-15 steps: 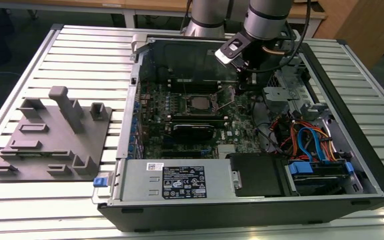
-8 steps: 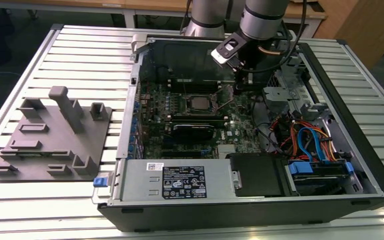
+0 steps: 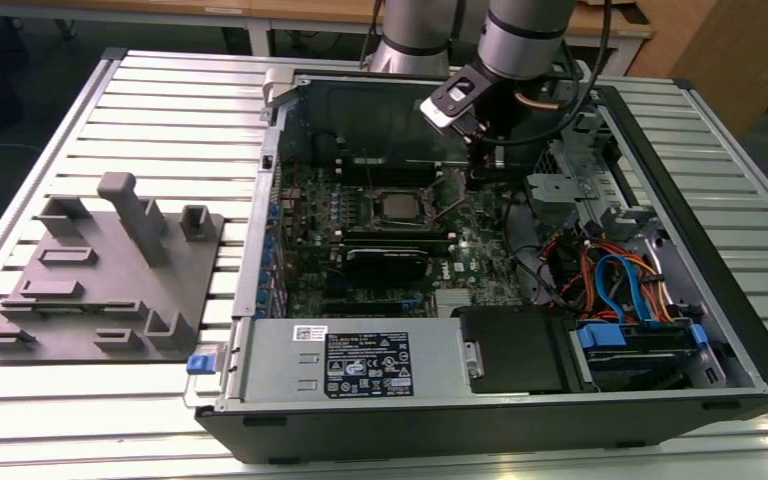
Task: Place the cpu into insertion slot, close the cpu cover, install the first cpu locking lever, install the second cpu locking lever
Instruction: 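Close the cpu cover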
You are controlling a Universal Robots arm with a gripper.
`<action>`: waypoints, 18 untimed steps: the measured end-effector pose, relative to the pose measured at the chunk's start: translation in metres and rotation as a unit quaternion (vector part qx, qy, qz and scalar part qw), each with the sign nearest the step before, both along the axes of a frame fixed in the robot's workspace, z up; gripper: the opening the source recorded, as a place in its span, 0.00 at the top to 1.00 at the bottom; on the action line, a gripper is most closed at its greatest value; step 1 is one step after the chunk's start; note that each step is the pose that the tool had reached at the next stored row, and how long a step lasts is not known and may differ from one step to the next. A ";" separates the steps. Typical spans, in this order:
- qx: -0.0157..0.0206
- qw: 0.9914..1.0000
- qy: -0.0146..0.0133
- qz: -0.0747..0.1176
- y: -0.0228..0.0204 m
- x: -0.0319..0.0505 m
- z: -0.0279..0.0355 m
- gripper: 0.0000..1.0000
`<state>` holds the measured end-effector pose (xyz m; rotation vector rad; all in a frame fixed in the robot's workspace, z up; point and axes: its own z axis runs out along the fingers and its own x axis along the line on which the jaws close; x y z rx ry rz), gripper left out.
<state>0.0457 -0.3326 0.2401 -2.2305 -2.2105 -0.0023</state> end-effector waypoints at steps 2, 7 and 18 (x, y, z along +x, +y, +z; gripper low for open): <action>0.000 1.000 0.000 0.000 -0.0001 -0.0046 0.0000 0.90; 0.000 1.000 -0.001 0.000 -0.0001 -0.0137 0.0000 0.90; 0.000 1.000 -0.001 0.000 0.0000 -0.0201 0.0000 0.90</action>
